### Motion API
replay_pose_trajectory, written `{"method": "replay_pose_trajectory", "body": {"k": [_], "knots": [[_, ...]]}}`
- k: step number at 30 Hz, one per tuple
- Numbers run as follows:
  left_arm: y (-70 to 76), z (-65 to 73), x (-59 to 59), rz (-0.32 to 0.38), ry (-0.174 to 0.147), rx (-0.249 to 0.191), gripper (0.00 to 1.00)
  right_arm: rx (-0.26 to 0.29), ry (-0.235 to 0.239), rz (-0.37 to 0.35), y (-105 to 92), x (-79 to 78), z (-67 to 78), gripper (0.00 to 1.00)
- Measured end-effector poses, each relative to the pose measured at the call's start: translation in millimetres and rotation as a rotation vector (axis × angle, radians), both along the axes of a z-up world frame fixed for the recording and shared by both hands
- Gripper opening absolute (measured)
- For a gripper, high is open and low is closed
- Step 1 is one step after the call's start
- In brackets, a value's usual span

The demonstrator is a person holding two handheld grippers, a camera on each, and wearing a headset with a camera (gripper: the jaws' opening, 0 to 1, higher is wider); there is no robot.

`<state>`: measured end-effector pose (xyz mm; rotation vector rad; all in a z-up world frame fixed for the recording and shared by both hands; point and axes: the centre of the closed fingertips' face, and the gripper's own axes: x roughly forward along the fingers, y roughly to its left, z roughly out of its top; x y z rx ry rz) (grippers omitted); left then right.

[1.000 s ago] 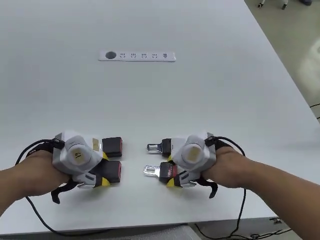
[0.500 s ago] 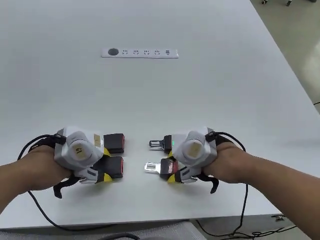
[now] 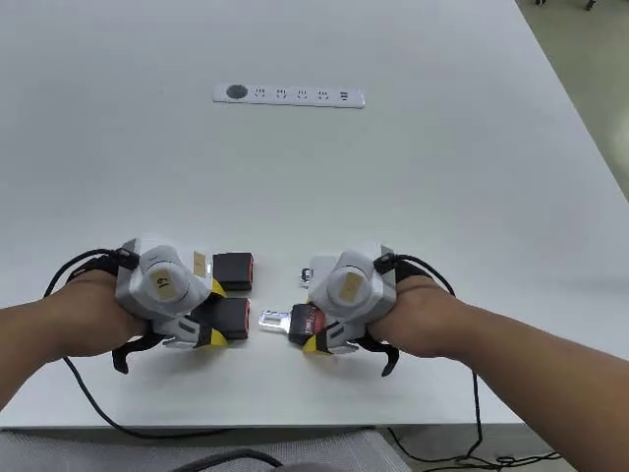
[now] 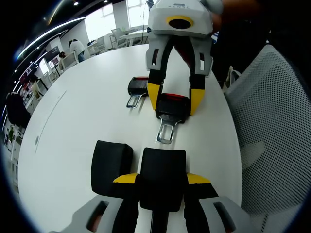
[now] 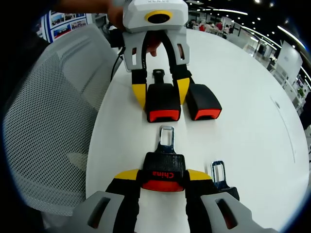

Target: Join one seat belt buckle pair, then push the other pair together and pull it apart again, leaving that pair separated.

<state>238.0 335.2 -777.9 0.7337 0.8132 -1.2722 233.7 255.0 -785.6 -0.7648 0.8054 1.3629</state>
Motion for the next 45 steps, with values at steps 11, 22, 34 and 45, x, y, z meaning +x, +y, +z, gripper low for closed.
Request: {"method": "replay_pose_trajectory", "body": {"k": [11, 22, 34, 45], "knots": [[1.9, -4.0, 2.1, -0.021, 0.004, 0.016, 0.36, 0.0, -0.01, 0.03, 15.6, -6.5, 2.2, 0.33], [1.2, -7.0, 3.4, -0.048, -0.006, 0.011, 0.35, 0.075, -0.002, 0.055, 20.4, -0.8, 2.7, 0.31], [-0.5, -6.1, 3.2, -0.11, 0.011, -0.013, 0.34, 0.082, 0.005, 0.095, 31.8, 3.2, 2.3, 0.3], [-2.9, -4.3, 2.0, -0.124, 0.009, -0.006, 0.34, 0.073, -0.007, 0.045, 44.8, 1.1, 3.3, 0.3]]}}
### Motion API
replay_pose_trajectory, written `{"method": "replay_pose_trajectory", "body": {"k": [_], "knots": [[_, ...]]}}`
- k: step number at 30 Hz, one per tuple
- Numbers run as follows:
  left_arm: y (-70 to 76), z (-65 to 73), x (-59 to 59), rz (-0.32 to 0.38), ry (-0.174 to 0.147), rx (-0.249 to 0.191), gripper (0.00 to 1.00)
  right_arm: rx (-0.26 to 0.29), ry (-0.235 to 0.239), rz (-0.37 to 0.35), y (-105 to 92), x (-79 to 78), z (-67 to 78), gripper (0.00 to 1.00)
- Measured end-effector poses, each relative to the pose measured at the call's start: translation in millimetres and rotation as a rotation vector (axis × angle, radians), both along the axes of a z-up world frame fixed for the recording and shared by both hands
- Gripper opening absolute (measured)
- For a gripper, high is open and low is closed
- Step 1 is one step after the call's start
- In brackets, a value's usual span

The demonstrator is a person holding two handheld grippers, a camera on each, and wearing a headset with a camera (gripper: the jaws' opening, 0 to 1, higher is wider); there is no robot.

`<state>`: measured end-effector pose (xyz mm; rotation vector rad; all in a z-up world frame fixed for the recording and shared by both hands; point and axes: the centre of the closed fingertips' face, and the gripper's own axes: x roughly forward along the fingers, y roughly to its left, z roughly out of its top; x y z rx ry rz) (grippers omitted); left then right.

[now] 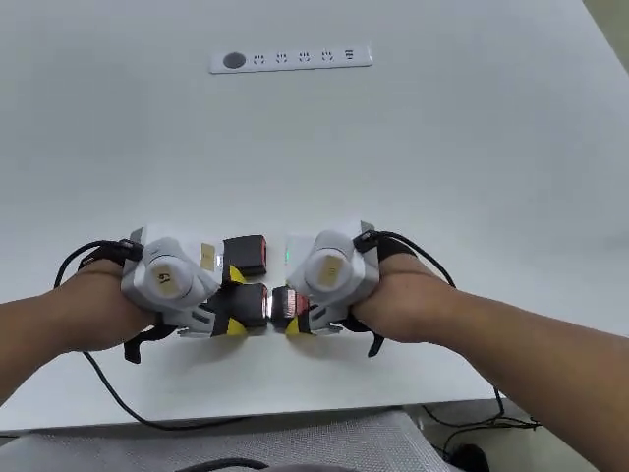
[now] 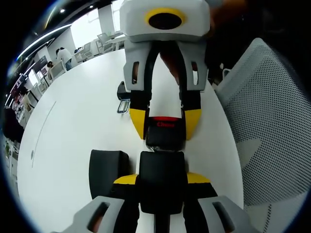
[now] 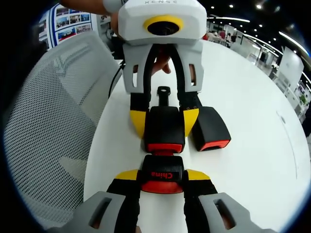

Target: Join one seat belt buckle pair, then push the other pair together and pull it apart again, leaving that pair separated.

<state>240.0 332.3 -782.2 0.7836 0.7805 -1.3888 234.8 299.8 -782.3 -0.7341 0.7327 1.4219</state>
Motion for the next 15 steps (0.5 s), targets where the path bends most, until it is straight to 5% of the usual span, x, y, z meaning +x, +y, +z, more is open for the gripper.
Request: {"method": "replay_pose_trajectory", "body": {"k": [15], "knots": [[-0.5, 4.1, -3.9, 0.007, -0.005, -0.02, 0.34, -0.013, -0.013, 0.02, -7.8, -1.2, 3.0, 0.3]]}}
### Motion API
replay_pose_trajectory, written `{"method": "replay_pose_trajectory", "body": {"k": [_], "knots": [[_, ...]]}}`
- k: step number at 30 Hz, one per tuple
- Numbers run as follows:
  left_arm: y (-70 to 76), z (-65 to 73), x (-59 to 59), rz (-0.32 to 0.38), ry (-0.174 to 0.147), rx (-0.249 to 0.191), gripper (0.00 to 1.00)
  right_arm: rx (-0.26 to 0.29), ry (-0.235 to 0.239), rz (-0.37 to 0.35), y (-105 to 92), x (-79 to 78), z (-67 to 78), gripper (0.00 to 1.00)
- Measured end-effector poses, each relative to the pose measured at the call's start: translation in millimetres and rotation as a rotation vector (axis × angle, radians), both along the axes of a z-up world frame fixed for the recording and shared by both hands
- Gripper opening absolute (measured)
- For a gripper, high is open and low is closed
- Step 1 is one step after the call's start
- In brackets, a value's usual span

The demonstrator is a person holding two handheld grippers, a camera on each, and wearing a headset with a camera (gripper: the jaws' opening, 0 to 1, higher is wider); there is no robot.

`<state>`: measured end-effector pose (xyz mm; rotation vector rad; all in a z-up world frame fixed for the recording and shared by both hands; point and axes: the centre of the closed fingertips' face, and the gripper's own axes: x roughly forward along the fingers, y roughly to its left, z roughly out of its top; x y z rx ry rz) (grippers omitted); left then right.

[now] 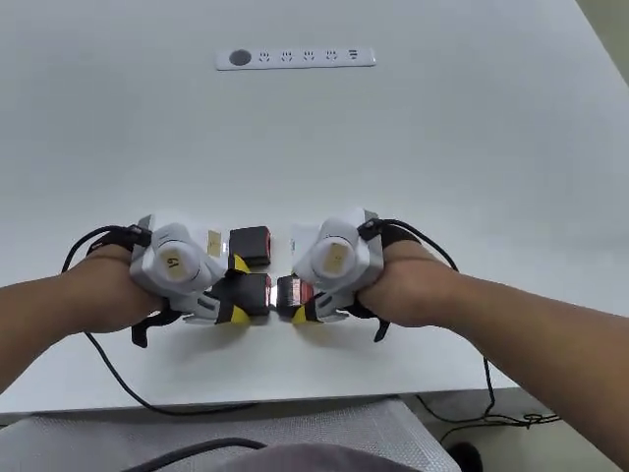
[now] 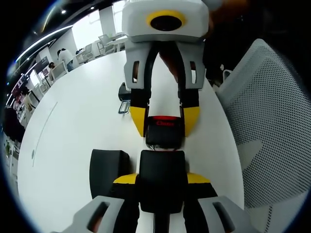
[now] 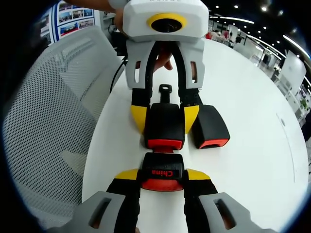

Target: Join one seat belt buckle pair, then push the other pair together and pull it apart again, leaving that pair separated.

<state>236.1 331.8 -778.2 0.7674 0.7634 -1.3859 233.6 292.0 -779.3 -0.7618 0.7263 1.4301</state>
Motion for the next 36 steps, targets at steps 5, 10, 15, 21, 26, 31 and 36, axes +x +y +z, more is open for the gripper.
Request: {"method": "replay_pose_trajectory", "body": {"k": [5, 10, 15, 21, 26, 31, 36], "knots": [[1.0, -1.4, 0.3, 0.006, 0.0, 0.0, 0.34, -0.013, 0.003, -0.006, -0.7, -2.3, -1.5, 0.3], [2.3, -1.8, 0.5, 0.023, -0.004, -0.001, 0.34, -0.007, 0.01, -0.007, -0.4, -2.2, -1.9, 0.31], [2.5, -1.6, 0.4, 0.035, -0.004, -0.004, 0.34, -0.01, 0.01, -0.019, -0.7, -1.1, -3.0, 0.31], [1.6, -0.4, -0.2, 0.06, 0.016, -0.01, 0.36, -0.035, 0.036, -0.007, -0.5, -0.3, -2.3, 0.32], [2.1, -1.7, -1.1, 0.065, 0.017, 0.026, 0.36, -0.052, 0.02, -0.021, -1.5, 0.7, -4.2, 0.33], [4.4, 0.8, -4.2, 0.071, 0.011, 0.033, 0.38, -0.027, 0.031, -0.045, 1.2, -4.0, 0.8, 0.33], [0.9, 22.7, -3.9, 0.101, 0.0, -0.016, 0.44, 0.013, 0.024, -0.05, 0.9, -3.6, 19.8, 0.34]]}}
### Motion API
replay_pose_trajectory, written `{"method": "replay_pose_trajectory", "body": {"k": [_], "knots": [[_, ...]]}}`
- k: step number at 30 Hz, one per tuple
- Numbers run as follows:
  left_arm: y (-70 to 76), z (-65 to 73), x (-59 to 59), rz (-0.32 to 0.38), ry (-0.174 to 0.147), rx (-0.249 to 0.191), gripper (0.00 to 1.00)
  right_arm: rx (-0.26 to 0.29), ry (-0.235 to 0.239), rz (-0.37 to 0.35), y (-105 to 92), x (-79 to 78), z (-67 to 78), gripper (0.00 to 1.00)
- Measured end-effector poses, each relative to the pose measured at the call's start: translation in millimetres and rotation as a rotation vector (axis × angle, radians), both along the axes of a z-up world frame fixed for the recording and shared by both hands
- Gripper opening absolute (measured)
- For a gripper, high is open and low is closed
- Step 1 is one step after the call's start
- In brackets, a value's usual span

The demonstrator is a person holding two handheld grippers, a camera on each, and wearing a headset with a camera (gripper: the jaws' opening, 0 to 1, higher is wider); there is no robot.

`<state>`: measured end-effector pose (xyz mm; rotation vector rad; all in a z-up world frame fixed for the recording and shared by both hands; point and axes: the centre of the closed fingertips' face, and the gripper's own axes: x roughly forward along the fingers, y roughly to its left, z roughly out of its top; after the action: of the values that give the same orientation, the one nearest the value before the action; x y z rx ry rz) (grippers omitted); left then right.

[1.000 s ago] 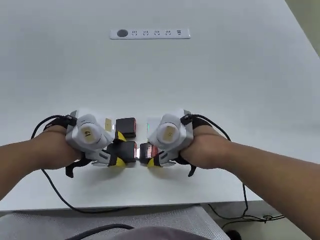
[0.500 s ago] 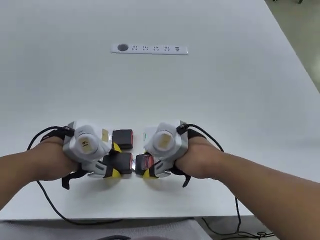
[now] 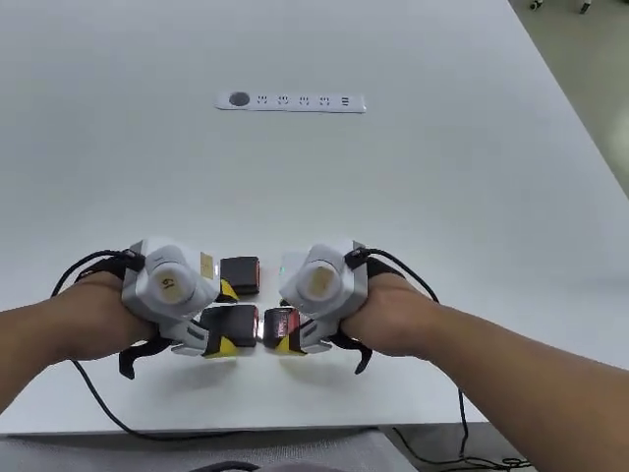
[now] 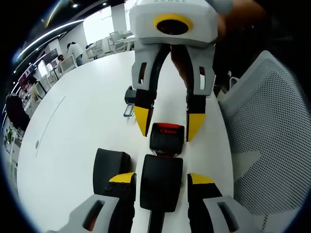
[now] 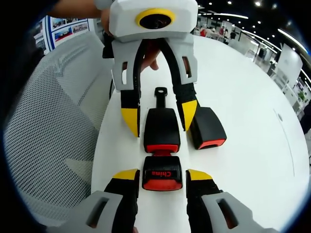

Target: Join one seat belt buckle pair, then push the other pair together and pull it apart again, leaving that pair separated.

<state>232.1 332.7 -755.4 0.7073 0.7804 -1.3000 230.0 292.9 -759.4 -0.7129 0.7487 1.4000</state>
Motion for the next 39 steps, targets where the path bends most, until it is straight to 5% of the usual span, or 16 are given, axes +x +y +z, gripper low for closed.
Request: {"method": "replay_pose_trajectory", "body": {"k": [8, 17, 25, 31, 39], "knots": [[1.1, 27.6, 24.8, 0.035, -0.041, -0.044, 0.48, 0.071, -0.029, -0.035, -9.8, 23.6, 35.0, 0.29], [-1.9, 34.3, 60.4, 0.059, -0.074, -0.045, 0.48, -0.012, -0.073, -0.084, -59.9, 62.4, 24.0, 0.31], [0.6, 17.1, 68.8, 0.014, -0.049, -0.006, 0.47, -0.076, -0.078, -0.097, -87.4, 70.5, 9.6, 0.33], [5.6, -4.1, 66.6, -0.03, 0.007, 0.048, 0.47, -0.095, -0.058, -0.093, -97.3, 73.1, -4.7, 0.33], [7.9, -20.2, 74.5, -0.032, 0.038, 0.072, 0.39, -0.103, -0.023, -0.087, -103.8, 76.4, -16.9, 0.32]]}}
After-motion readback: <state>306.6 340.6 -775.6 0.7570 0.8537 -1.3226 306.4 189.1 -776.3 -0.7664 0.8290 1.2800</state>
